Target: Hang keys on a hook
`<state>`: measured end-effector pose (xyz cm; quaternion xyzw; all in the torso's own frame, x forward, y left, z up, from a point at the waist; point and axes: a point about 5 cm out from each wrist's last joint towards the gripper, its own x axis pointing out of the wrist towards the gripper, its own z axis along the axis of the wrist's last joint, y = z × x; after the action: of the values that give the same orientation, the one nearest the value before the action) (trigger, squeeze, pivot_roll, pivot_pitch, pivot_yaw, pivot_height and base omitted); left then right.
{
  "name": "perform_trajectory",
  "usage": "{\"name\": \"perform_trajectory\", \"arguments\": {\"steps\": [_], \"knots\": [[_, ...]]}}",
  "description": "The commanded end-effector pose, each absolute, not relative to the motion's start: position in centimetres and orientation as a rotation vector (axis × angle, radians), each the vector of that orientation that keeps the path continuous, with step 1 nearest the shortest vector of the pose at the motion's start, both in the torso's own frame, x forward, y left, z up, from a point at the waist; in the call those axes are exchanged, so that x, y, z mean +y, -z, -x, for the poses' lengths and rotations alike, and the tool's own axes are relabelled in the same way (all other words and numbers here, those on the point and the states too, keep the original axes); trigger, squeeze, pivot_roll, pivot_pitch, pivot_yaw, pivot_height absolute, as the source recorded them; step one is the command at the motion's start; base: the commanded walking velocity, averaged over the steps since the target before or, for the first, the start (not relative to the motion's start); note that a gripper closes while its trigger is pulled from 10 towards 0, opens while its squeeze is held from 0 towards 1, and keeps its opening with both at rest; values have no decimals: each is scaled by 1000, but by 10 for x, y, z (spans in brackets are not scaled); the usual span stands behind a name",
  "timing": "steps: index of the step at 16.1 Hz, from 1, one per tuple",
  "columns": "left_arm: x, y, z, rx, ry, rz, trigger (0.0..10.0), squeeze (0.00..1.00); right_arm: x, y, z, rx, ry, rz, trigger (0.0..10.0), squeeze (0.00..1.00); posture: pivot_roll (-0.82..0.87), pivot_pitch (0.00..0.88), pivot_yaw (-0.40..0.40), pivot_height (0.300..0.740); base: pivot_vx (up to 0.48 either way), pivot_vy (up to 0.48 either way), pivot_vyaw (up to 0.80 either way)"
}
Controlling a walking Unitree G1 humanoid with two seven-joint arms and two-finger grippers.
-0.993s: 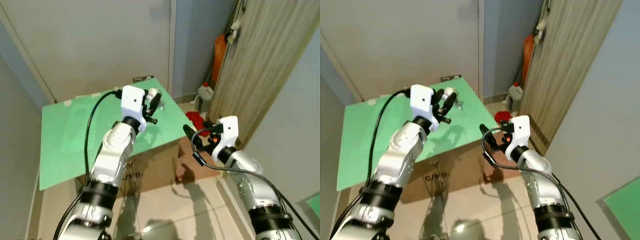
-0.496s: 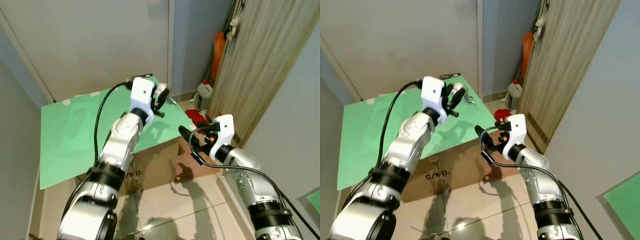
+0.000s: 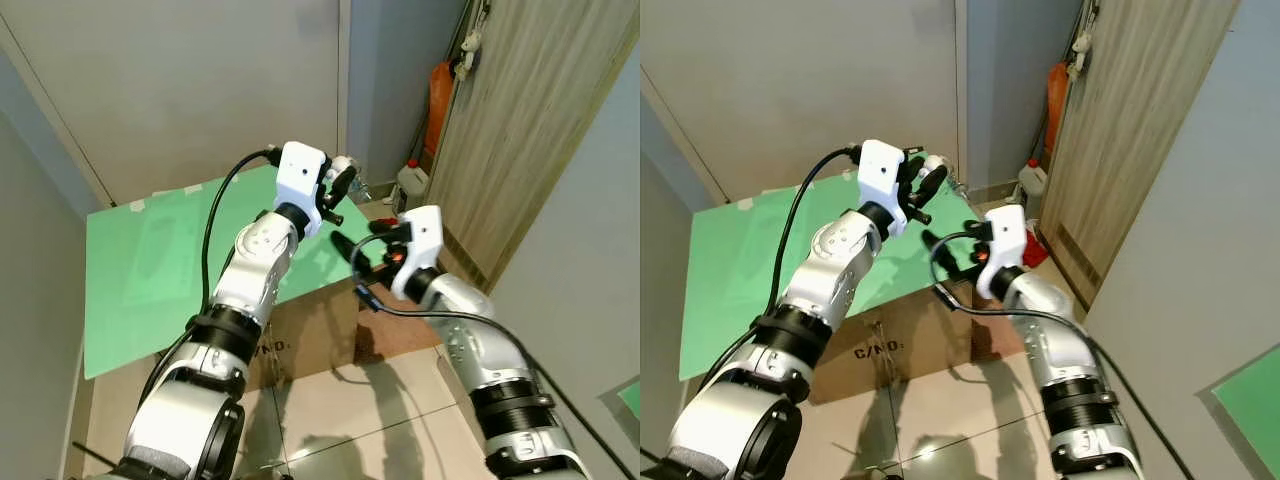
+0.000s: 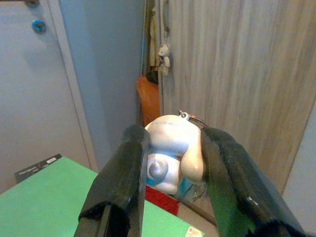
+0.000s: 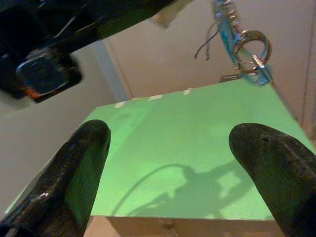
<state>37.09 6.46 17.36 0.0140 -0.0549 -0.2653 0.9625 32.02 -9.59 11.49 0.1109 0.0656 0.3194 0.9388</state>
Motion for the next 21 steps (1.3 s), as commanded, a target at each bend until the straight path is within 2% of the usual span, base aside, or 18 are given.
{"name": "perform_trajectory", "arguments": {"steps": [1,9,21], "knots": [[63,-179,-373,-131,542,-23,0,0,-90,-120,-322,132,-669,-209,10000,0,-60,0,93,740,0,0,0],[49,-180,-372,-126,585,5,0,0,-77,-130,-333,103,-624,-243,10000,0,-58,0,93,740,0,0,0],[38,-179,-367,-131,620,11,0,0,-76,-133,-343,51,-542,-222,10000,0,-53,0,80,740,0,0,0]]}}
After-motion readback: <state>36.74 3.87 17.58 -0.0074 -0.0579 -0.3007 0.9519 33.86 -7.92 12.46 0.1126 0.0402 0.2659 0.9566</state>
